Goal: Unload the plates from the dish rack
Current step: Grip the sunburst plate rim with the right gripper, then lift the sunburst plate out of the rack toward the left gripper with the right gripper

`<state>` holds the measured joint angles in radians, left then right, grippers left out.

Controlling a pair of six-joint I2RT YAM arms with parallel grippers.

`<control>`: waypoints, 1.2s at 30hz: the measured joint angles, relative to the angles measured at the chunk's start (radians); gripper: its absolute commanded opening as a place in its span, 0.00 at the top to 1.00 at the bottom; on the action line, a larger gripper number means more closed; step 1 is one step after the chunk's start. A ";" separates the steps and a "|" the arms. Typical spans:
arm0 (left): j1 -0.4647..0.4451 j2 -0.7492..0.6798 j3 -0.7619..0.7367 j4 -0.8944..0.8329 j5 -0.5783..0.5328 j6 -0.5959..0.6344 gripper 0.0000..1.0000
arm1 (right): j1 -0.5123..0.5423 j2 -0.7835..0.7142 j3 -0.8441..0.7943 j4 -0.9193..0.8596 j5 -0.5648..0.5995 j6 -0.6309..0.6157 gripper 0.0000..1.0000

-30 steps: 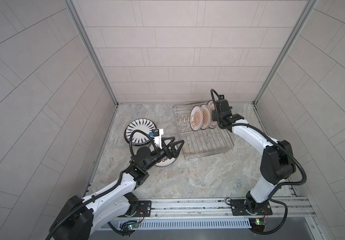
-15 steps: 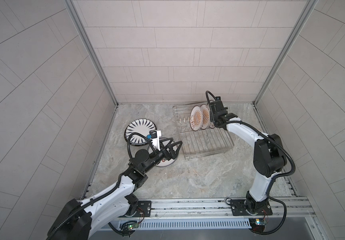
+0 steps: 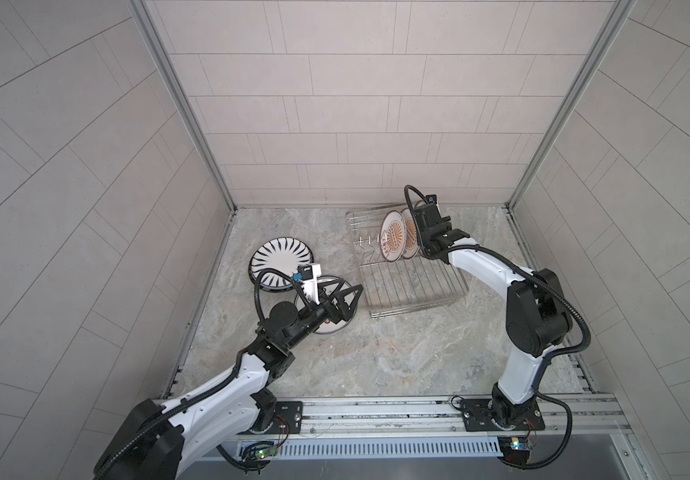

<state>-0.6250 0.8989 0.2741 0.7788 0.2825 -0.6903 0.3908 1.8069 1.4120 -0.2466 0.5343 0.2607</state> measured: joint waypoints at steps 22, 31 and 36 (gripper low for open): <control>0.000 -0.037 -0.012 0.002 -0.002 -0.016 0.00 | 0.107 -0.346 -0.248 0.063 0.174 -0.034 0.97; 0.000 -0.048 -0.021 0.002 -0.003 -0.023 0.00 | 0.127 -0.541 -0.371 0.071 0.175 -0.035 0.97; 0.000 -0.048 -0.021 0.002 -0.003 -0.027 0.00 | 0.128 -0.683 -0.444 0.082 0.117 -0.023 0.97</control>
<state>-0.6254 0.8509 0.2535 0.7807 0.2798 -0.7174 0.5190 1.1236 0.9676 -0.1642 0.6518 0.2379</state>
